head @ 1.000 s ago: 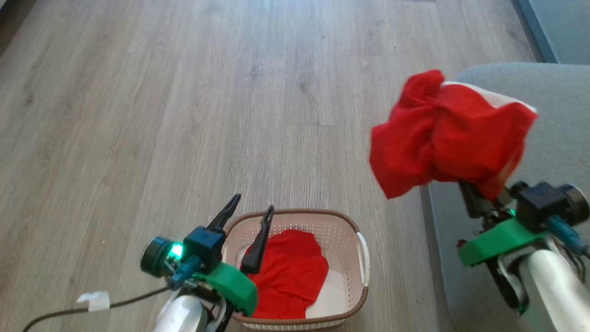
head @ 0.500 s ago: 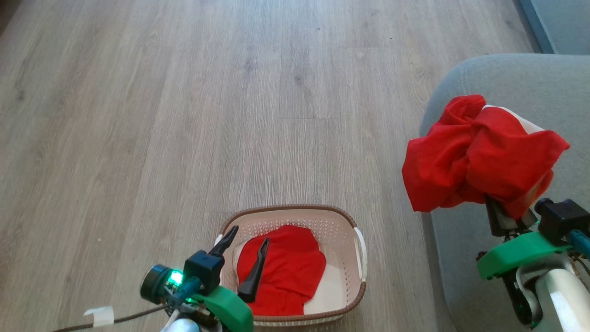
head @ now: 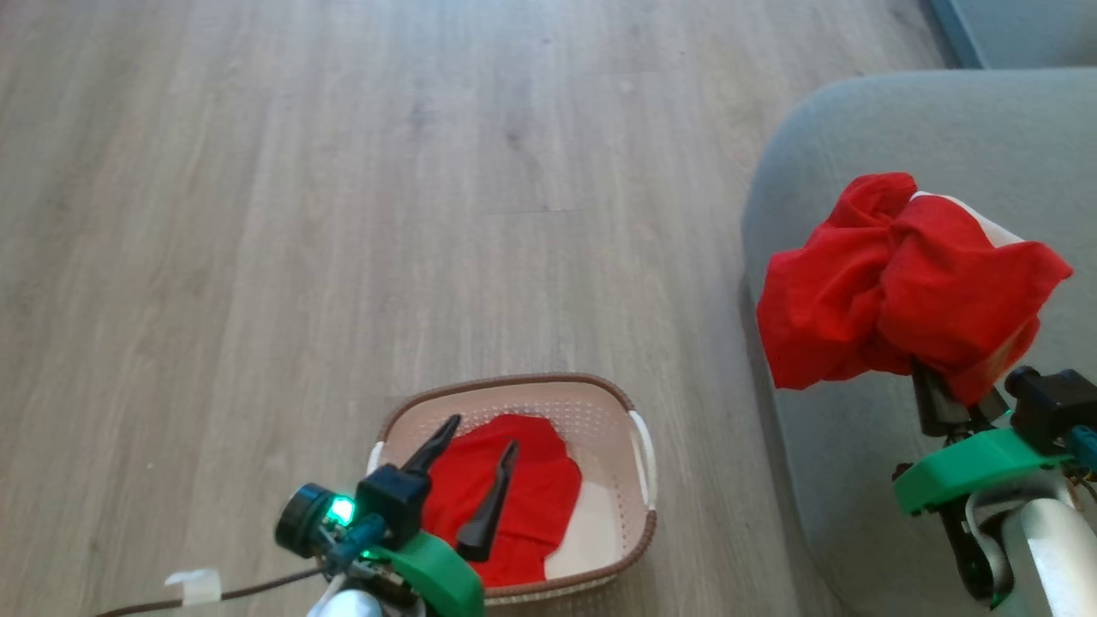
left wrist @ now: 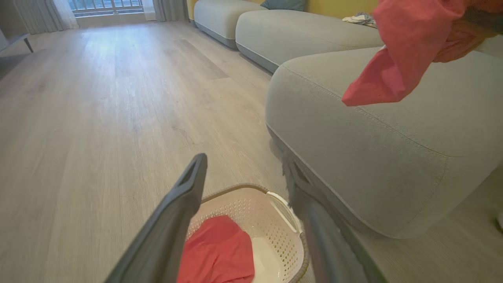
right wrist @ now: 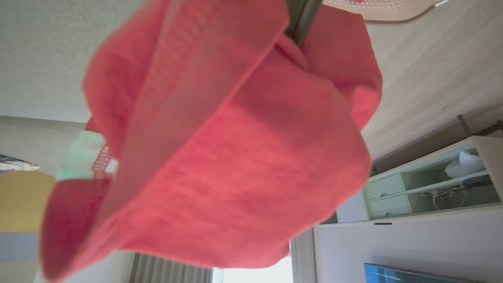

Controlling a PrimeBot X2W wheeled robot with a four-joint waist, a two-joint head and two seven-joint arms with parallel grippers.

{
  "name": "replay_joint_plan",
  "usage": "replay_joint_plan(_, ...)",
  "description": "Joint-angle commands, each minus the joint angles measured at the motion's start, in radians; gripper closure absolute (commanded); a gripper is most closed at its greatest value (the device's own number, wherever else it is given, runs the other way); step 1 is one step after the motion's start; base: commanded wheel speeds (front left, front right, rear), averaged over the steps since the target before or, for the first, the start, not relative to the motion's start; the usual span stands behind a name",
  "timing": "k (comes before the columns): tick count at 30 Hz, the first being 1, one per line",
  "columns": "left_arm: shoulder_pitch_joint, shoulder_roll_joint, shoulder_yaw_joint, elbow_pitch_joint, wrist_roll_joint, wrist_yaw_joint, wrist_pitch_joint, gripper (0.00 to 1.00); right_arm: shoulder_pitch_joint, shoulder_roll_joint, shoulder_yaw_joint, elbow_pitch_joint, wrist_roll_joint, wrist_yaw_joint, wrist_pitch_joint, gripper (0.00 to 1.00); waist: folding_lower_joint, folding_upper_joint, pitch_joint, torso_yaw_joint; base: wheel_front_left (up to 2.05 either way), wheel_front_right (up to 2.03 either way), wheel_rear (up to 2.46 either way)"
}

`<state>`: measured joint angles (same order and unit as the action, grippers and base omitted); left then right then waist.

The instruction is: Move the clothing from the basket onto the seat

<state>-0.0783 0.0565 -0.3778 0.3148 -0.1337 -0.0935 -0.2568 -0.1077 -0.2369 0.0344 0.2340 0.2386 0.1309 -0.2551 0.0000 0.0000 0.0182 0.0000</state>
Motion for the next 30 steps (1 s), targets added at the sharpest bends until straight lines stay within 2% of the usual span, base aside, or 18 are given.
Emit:
replay_joint_plan(1,-0.036,-0.006,0.016,-0.042,-0.001,0.001,-0.005,0.0,-0.027,-0.018,0.004,-0.037,-0.002,0.0,-0.007,1.0,0.0,0.0,0.016,-0.047,0.0,0.0,0.0)
replay_joint_plan(4,-0.042,-0.006,0.005,-0.05,-0.001,0.002,-0.005,0.0,-0.031,-0.023,-0.004,-0.041,-0.003,0.0,-0.007,1.0,0.0,0.0,0.027,-0.08,0.0,0.0,0.0)
replay_joint_plan(20,-0.105,-0.006,-0.116,-0.092,-0.012,0.004,-0.005,0.0,-0.037,-0.028,-0.111,-0.062,-0.009,0.0,-0.007,1.0,0.0,0.0,0.105,-0.358,0.0,0.0,0.0)
replay_joint_plan(26,-0.12,-0.006,-0.146,-0.097,-0.015,0.012,-0.005,0.0,-0.032,-0.021,-0.146,-0.062,-0.007,0.0,-0.007,1.0,0.0,0.0,0.118,-0.427,0.0,0.0,0.0)
replay_joint_plan(30,-0.123,-0.006,-0.153,-0.1,-0.015,0.015,-0.005,0.0,-0.03,-0.015,-0.156,-0.061,-0.005,0.0,-0.007,1.0,0.0,0.0,0.122,-0.448,0.0,0.0,0.0)
